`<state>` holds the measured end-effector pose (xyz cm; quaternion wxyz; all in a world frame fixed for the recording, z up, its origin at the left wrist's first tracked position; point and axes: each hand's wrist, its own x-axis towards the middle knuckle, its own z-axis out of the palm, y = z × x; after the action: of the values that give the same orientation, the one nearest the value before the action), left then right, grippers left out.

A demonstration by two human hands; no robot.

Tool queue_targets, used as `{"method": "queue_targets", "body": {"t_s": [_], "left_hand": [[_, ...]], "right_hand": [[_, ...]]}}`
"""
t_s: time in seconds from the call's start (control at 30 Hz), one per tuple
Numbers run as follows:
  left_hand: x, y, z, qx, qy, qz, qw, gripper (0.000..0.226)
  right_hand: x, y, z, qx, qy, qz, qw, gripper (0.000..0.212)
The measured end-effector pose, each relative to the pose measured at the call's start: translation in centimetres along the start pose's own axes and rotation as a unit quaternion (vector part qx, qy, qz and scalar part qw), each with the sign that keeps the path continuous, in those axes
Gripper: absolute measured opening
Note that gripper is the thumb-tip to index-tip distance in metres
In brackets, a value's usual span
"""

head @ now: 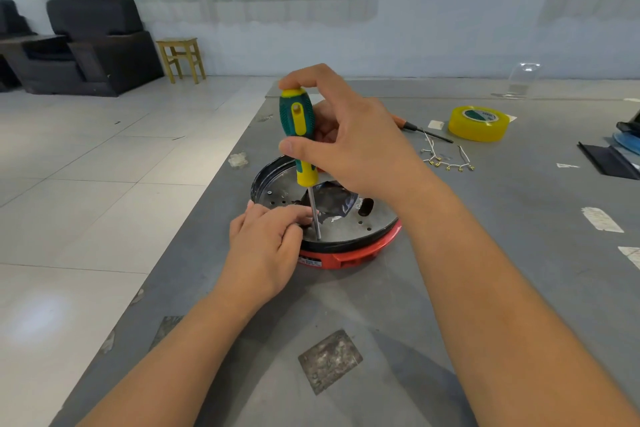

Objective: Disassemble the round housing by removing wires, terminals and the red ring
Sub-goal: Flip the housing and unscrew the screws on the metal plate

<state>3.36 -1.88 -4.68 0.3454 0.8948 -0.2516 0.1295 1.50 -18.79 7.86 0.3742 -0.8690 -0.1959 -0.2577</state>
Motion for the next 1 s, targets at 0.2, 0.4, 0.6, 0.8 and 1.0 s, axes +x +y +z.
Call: {"method": "queue_targets", "body": {"t_s": [0.2,0.4,0.6,0.8,1.0], "left_hand": [[1.5,0.2,-0.5,0.075,-0.070,-0.039,0.994,0.050],[2.3,0.6,-0.7,0.126,-0.061,0.020,0.990,0.048],[0.9,-0.7,-0.7,0.046,-0.028,0.085,0.995,0.044],[1.1,-1.6,-1.1,0.071,-0.059,0.145,0.985,0.059],[0.3,-1.7,-1.1,0.112,-0.047,0.166,0.979,0.058]], "right_hand": [[-0.1,-0.2,-1.4,0.029,-0.078,0.005,0.997,0.046],[-0.5,0.4,-1.9,-0.132,0.013,0.011,0.991,0.032],[-0.7,0.2,-0.1,-0.224,0.111,0.013,0.968,0.037],[-0.3,-0.7,-0.5,-0.157,-0.007,-0.013,0.987,0.054],[-0.3,-0.8,-1.0,-0.005,-0.061,0.024,0.998,0.061]]}}
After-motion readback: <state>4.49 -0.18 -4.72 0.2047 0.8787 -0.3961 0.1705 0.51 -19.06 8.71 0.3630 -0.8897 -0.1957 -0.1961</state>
